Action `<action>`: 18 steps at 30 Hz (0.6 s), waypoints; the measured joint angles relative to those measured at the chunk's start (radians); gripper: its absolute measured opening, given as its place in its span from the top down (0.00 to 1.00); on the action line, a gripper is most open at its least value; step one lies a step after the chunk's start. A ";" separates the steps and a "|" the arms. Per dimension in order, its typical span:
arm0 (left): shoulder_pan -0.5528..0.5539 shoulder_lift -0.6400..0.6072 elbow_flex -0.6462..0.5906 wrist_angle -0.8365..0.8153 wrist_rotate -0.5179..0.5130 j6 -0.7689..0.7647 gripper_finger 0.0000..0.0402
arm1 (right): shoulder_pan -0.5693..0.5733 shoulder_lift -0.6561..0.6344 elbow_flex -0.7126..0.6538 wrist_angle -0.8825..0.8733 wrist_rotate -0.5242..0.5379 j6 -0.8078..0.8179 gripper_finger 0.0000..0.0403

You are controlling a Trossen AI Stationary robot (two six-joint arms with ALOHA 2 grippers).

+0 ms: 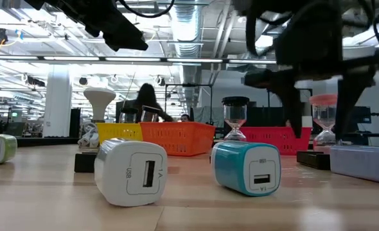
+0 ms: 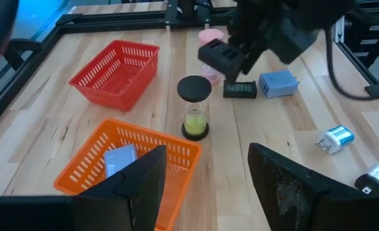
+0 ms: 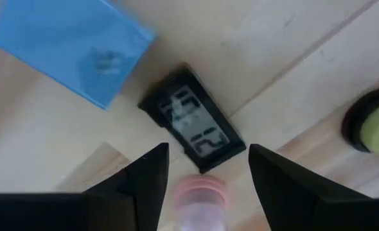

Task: Pick & Place Office items
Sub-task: Put the right digital clock into the red bin

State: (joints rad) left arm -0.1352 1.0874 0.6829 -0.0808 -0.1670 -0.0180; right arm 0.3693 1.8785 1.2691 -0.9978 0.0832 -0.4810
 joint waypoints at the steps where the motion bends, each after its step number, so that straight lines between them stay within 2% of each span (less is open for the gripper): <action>1: 0.000 0.000 -0.001 0.000 0.000 -0.008 0.47 | 0.001 0.015 0.008 -0.008 0.016 -0.019 0.48; 5: 0.000 0.000 -0.001 -0.003 0.000 -0.028 0.47 | 0.002 0.062 0.039 -0.040 0.038 -0.051 0.45; 18: 0.000 0.000 -0.001 -0.006 0.000 -0.034 0.47 | 0.000 0.066 0.045 -0.030 0.022 -0.071 0.45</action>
State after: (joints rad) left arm -0.1354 1.0874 0.6823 -0.0864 -0.1669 -0.0521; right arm 0.3688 1.9446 1.3140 -1.0279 0.1047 -0.5519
